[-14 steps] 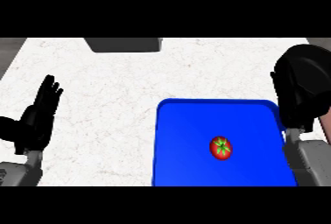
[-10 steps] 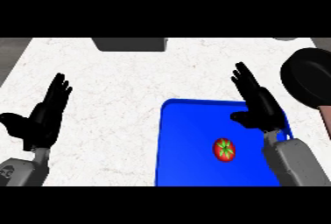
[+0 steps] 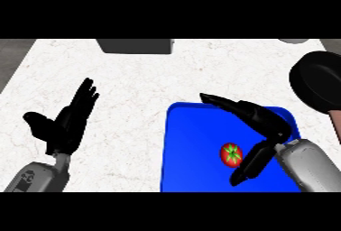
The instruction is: Pick the tomato from the tray and place it in the pot
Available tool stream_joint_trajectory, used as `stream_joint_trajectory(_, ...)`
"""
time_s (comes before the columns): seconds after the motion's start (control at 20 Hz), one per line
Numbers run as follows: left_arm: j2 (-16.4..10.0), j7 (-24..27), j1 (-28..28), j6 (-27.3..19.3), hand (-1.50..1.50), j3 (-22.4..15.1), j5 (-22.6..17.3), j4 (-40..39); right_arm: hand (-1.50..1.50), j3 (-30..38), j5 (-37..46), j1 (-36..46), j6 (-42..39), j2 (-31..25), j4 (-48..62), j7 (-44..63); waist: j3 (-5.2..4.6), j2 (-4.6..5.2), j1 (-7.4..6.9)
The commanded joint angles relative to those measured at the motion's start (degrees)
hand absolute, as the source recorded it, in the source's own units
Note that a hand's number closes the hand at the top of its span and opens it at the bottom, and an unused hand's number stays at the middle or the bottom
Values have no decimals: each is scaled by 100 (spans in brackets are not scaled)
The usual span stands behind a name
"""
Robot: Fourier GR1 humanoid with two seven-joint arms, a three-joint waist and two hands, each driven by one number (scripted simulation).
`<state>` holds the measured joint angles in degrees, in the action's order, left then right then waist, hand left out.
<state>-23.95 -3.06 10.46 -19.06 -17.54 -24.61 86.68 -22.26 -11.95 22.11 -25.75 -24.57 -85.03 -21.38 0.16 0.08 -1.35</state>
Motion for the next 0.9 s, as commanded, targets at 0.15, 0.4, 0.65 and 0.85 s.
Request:
stream_joint_trajectory(0.15,183,-486,103,-246,0,-180,86,285,-150,654,718,297,-1443,-1707,210,-1976,1,4,107)
stream_joint_trajectory(0.4,43,-535,-142,-198,0,-173,179,593,-150,514,1173,856,-1623,-2380,-6,-1738,-12,-9,30)
stream_joint_trajectory(0.65,-13,-766,199,-48,0,74,53,420,-150,160,1516,1598,-1875,-2760,-110,-1372,-20,7,23)
stream_joint_trajectory(0.85,-53,-1144,-3,-334,0,-64,242,1059,-150,-102,1535,1714,-2139,-3009,-446,-718,-21,-23,26)
